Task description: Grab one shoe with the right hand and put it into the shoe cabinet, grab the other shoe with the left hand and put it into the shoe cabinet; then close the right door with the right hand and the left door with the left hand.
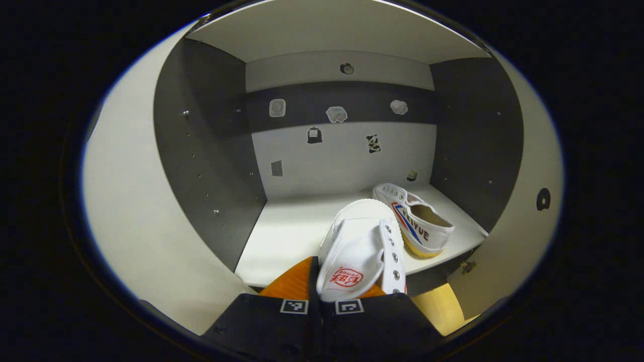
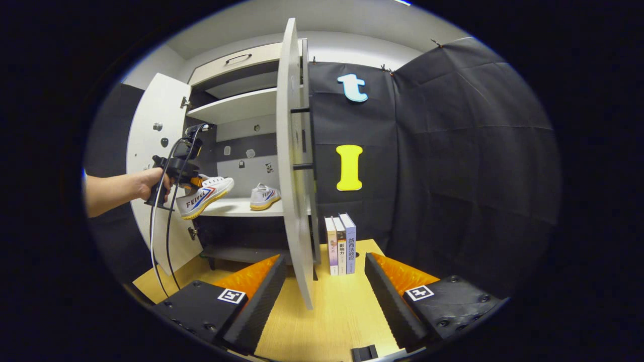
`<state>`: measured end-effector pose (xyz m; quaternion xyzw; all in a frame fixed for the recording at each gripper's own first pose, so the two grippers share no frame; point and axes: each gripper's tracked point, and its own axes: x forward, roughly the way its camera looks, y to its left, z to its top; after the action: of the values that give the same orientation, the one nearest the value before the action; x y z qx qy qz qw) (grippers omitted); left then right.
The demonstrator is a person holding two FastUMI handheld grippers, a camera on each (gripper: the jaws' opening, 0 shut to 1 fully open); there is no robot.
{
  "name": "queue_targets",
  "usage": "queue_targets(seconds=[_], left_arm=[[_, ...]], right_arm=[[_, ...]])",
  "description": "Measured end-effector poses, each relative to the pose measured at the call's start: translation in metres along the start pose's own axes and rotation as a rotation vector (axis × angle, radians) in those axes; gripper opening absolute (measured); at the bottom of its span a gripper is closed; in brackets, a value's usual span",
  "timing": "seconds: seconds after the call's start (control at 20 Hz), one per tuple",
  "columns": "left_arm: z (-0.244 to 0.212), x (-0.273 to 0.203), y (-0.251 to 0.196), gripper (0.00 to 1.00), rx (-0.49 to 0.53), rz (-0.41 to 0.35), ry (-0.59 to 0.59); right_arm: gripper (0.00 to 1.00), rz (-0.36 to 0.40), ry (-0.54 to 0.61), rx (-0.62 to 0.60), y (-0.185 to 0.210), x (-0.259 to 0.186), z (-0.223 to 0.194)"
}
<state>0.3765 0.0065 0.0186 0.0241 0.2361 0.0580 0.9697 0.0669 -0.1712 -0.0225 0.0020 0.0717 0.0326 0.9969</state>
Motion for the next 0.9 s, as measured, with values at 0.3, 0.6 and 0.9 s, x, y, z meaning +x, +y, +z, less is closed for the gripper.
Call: queue_targets(seconds=[0.3,0.6,0.9], left_arm=[[0.033,0.083,0.006,0.05,-0.024,0.019,0.087],[0.031,0.144,-0.01,0.05,-0.058,0.037,0.206],[0.017,0.166,-0.01,0.06,-0.017,0.101,0.294]], right_arm=[[0.99,-0.072,0.021,0.038,-0.045,0.008,0.002],[0.99,-0.153,0.026,0.075,-0.092,0.017,0.006],[0.99,-0.166,0.006,0.014,-0.124,0.02,0.014]])
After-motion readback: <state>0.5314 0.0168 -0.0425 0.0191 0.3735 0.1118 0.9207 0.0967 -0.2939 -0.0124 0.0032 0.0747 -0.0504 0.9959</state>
